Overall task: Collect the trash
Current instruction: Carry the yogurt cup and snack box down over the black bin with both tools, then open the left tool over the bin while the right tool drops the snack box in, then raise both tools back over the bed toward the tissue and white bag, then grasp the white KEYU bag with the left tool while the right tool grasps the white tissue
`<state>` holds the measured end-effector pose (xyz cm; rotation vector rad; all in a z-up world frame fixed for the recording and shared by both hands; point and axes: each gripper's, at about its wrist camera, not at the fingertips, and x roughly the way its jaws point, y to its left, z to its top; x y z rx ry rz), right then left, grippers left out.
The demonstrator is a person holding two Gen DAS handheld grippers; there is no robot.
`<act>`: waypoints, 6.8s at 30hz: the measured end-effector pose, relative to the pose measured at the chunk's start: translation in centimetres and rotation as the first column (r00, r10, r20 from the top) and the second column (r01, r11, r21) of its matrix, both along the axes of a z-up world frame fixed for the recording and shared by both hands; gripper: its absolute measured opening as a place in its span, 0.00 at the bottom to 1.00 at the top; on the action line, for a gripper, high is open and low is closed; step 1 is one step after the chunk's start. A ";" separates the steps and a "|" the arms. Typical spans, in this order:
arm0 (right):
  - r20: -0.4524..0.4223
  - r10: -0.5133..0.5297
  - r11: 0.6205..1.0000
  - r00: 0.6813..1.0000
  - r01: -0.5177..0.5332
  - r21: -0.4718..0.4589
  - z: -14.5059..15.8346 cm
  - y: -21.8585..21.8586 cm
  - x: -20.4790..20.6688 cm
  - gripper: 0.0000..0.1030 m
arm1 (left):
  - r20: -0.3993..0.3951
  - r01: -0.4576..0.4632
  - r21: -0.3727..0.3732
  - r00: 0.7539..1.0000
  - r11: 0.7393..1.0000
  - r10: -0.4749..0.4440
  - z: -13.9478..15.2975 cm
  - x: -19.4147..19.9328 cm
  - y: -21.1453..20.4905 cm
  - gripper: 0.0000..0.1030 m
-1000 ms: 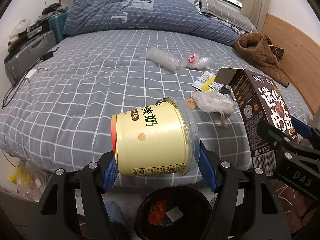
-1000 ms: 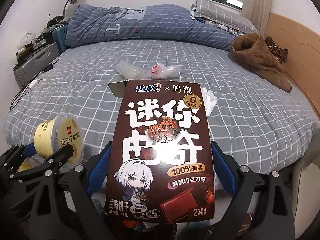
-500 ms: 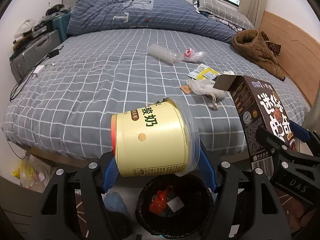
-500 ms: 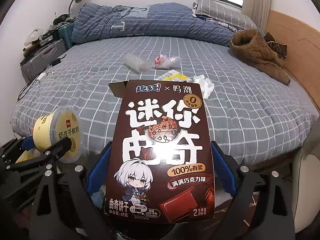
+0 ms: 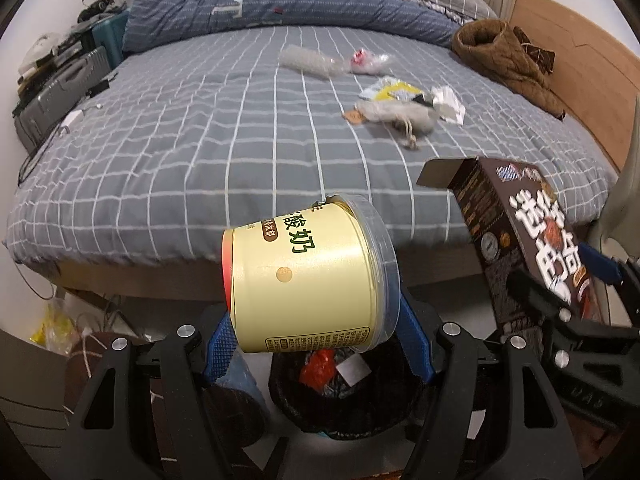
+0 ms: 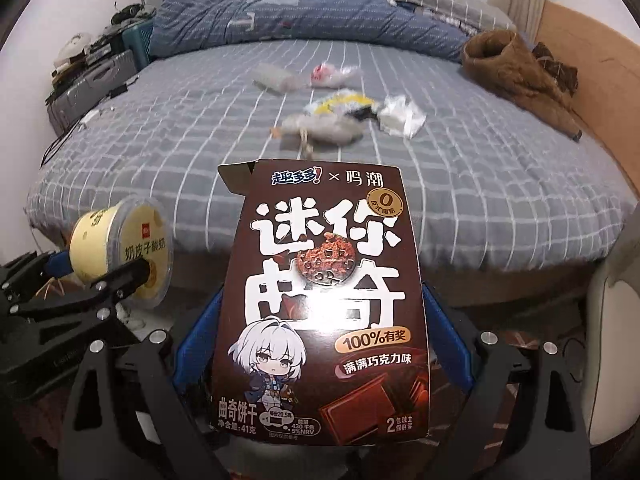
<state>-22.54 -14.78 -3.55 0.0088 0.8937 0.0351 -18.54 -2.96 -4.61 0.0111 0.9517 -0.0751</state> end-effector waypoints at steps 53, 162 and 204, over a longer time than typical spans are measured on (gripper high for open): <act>-0.414 -0.105 0.994 0.904 0.095 -0.046 -14.4 1.3 3.4 0.86 | -0.423 0.091 -0.042 0.900 0.995 -0.101 -18.5 6.5 -4.6 0.69; 0.040 -0.131 0.990 0.991 0.133 -0.046 0.7 -13.2 21.7 0.86 | 0.033 0.046 -0.048 0.998 0.998 -0.044 1.0 19.0 -9.0 0.94; -0.068 -0.082 0.997 0.994 0.081 -0.021 -6.3 -12.7 31.7 0.05 | 0.005 0.231 -0.155 0.972 0.961 -0.233 -3.2 24.5 -13.3 0.32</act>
